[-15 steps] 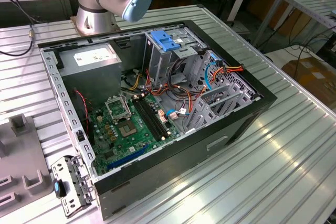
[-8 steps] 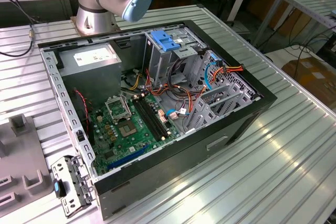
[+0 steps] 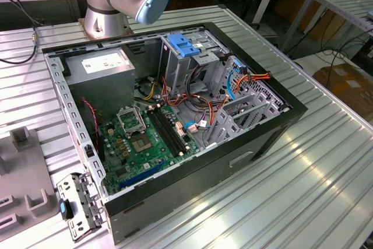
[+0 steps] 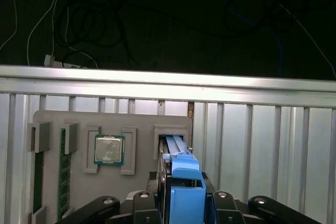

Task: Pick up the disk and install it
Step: 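Pick up the disk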

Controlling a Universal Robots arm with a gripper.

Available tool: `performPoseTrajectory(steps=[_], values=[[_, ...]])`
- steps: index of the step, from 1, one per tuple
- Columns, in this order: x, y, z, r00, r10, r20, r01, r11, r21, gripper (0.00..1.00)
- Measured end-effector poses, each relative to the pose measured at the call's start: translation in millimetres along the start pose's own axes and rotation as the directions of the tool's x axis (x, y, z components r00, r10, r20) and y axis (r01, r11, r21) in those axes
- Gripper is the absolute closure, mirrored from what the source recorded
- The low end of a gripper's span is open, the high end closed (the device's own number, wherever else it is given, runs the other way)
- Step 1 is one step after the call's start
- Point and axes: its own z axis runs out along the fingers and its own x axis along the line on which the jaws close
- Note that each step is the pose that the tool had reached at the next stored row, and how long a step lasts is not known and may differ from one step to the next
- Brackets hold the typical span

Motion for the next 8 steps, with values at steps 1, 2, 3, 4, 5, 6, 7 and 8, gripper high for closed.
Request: performPoseTrajectory(steps=[1, 2, 3, 4, 5, 6, 7, 8], values=[[0.0, 0.0, 0.3, 1.0, 0.0, 0.0, 0.0, 1.0, -0.0001, 0.6], [0.0, 0.0, 0.4, 1.0, 0.0, -0.0001, 0.0, 1.0, -0.0002, 0.6], [0.0, 0.0, 0.5, 1.0, 0.0, 0.0, 0.0, 1.0, -0.0001, 0.6], [0.0, 0.0, 0.7, 1.0, 0.0, 0.0001, 0.0, 1.0, 0.0001, 0.6], [0.0, 0.0, 0.8, 1.0, 0.0, 0.0, 0.0, 1.0, 0.0, 0.6], [0.0, 0.0, 0.9, 1.0, 0.0, 0.0, 0.0, 1.0, 0.0, 0.6], [0.0, 0.0, 1.0, 1.0, 0.0, 0.0, 0.0, 1.0, 0.0, 0.6], [0.0, 0.0, 1.0, 1.0, 0.0, 0.0, 0.0, 1.0, 0.0, 0.6]])
